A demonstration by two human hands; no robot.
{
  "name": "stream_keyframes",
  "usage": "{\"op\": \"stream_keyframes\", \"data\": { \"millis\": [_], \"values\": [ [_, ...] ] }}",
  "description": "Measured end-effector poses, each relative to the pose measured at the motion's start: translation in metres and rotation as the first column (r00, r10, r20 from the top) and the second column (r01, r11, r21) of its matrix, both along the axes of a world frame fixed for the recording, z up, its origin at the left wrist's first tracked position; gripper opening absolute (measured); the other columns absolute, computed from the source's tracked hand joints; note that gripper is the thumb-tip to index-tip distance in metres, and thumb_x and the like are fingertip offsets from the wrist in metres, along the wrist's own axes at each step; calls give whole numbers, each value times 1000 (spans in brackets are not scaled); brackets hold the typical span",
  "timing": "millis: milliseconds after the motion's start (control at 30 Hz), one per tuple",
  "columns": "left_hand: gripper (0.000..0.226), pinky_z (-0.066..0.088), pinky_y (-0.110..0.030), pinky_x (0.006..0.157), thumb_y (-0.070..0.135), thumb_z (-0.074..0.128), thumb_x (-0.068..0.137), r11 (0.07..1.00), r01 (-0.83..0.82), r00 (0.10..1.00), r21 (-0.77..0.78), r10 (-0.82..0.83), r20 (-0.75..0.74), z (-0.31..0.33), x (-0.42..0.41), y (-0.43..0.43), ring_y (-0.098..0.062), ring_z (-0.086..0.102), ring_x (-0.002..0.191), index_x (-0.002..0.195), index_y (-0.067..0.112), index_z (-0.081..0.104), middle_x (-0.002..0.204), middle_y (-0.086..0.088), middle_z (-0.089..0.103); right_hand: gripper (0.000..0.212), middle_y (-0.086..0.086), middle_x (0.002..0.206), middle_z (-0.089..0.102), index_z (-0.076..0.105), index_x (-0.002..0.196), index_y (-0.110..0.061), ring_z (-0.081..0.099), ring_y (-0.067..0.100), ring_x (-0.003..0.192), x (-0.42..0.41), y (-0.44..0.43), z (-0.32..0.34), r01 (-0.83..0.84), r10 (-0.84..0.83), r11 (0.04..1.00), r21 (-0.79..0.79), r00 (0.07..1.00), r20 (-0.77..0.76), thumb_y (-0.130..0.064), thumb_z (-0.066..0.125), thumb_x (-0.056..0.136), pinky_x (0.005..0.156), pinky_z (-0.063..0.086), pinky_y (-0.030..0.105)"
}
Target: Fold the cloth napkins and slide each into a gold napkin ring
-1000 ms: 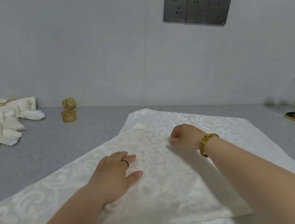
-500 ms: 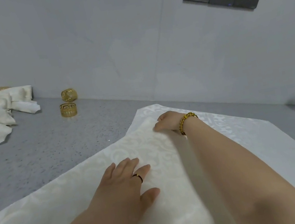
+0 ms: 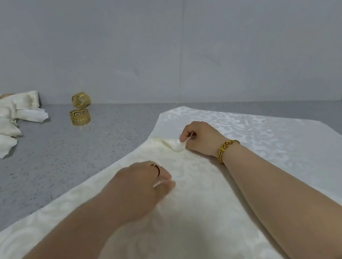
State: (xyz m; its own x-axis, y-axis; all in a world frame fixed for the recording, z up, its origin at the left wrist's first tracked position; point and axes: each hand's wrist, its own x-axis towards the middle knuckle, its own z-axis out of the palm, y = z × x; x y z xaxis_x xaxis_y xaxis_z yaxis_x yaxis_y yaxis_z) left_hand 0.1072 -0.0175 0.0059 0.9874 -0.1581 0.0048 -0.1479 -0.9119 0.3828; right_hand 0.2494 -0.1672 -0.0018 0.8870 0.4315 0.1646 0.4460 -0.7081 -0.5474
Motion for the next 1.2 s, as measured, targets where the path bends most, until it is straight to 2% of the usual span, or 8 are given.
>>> {"op": "stream_keyframes", "data": {
  "millis": [167,333,467,567,700,800,1000,1200],
  "values": [
    [24,36,-25,87,25,37,97,976,-196,973,-98,206,108,16,64,1,-17,51,104,112,23,55,111,3,53,24,4,98,60,69,87,-2,53,20,88,2,-4,3,15,-9,998,60,994,-105,-12,47,89,70,41,18],
    [44,32,-27,102,35,50,92,978,-206,978,32,205,27,3,110,-5,-17,45,124,133,20,42,134,4,48,15,0,99,57,64,97,-12,49,23,107,11,-4,-5,-55,54,997,-62,998,-28,-15,56,85,96,39,32],
    [32,32,-24,93,32,64,83,982,-185,980,26,186,-73,6,129,-5,-14,52,104,113,24,57,102,9,55,35,-8,103,52,52,122,-23,43,16,114,17,-8,-1,-44,41,983,-179,999,-20,-25,56,88,93,21,26],
    [12,32,-22,86,26,66,81,989,-146,984,-4,145,-107,11,132,-6,-10,49,89,88,27,57,80,17,51,30,-11,96,47,56,117,-24,44,16,112,16,-6,3,-54,49,975,-217,998,-30,-26,57,87,93,21,28],
    [13,20,-24,93,21,59,83,991,-100,992,85,92,87,10,124,-12,-10,47,88,78,30,51,75,17,49,10,-9,89,50,56,87,-27,42,14,93,13,-6,8,-90,94,968,-235,996,4,-17,56,85,85,20,28],
    [18,13,-20,90,15,52,82,985,-68,945,160,12,326,4,110,-13,-9,48,100,88,30,60,92,11,59,25,-7,89,52,46,67,-29,41,13,88,7,-9,13,-107,113,968,-228,994,14,-11,54,83,87,24,28],
    [30,12,-16,87,10,50,82,976,-45,919,214,-43,392,-9,83,-13,-7,47,106,101,28,64,106,13,61,31,-7,86,52,46,67,-30,37,13,87,-17,-17,21,-124,162,913,-390,985,65,-3,47,83,88,22,28],
    [18,31,-10,90,12,57,84,995,-27,980,-96,45,193,-7,65,-12,-3,57,89,93,19,72,84,18,61,35,-15,74,44,66,97,-21,31,11,90,-33,-29,10,-85,122,943,-321,987,99,0,41,86,80,18,25]
  ]
}}
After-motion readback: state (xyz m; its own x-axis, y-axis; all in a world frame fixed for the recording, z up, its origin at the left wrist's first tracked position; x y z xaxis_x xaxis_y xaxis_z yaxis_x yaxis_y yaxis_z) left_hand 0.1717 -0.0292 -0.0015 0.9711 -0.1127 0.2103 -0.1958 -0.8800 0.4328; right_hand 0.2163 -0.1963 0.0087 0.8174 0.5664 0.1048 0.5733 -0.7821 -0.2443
